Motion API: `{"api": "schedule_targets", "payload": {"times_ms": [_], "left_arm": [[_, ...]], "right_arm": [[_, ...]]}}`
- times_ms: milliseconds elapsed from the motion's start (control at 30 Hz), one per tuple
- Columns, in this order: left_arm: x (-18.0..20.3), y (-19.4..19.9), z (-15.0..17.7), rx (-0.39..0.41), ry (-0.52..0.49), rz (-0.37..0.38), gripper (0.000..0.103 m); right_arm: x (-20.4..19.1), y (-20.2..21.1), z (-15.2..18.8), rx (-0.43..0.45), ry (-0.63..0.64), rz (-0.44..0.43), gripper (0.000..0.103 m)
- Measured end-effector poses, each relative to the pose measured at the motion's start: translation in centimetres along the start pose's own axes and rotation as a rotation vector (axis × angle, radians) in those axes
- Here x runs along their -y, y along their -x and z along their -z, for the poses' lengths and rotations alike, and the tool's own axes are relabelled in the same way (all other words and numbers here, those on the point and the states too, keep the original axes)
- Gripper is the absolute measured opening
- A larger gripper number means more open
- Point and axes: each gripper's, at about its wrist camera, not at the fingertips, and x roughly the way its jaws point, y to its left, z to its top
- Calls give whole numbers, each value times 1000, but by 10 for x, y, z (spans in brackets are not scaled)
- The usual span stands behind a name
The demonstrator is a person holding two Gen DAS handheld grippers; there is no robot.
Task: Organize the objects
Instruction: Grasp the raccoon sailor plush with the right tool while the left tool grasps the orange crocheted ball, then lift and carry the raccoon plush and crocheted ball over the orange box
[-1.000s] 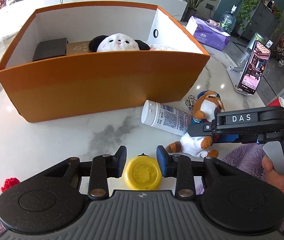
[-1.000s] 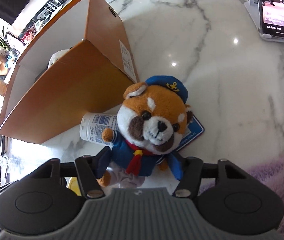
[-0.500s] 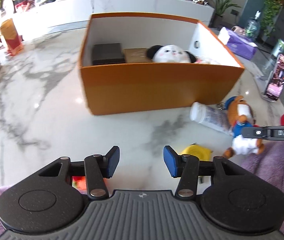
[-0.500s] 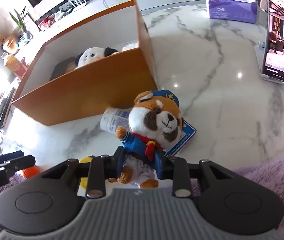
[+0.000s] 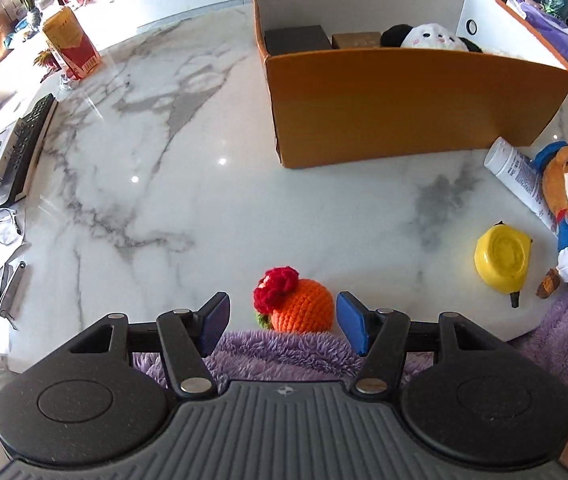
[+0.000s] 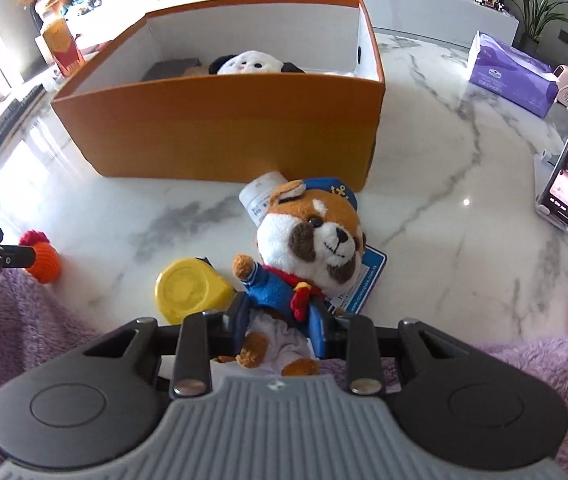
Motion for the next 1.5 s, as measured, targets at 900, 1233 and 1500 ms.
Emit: {"api": "schedule_targets", "payload": {"times_ms": [900, 1233, 1500], "left_arm": [[-4, -31, 0, -81, 104, 43, 51], [0, -4, -5, 33, 150, 99, 49], [17, 37, -23, 149, 127, 206, 49]], "right_arm": [[15, -24, -2, -37, -144, 36, 46], [16, 8, -5, 49, -97, 62, 39], [20, 39, -12, 145, -81, 77, 37]]}}
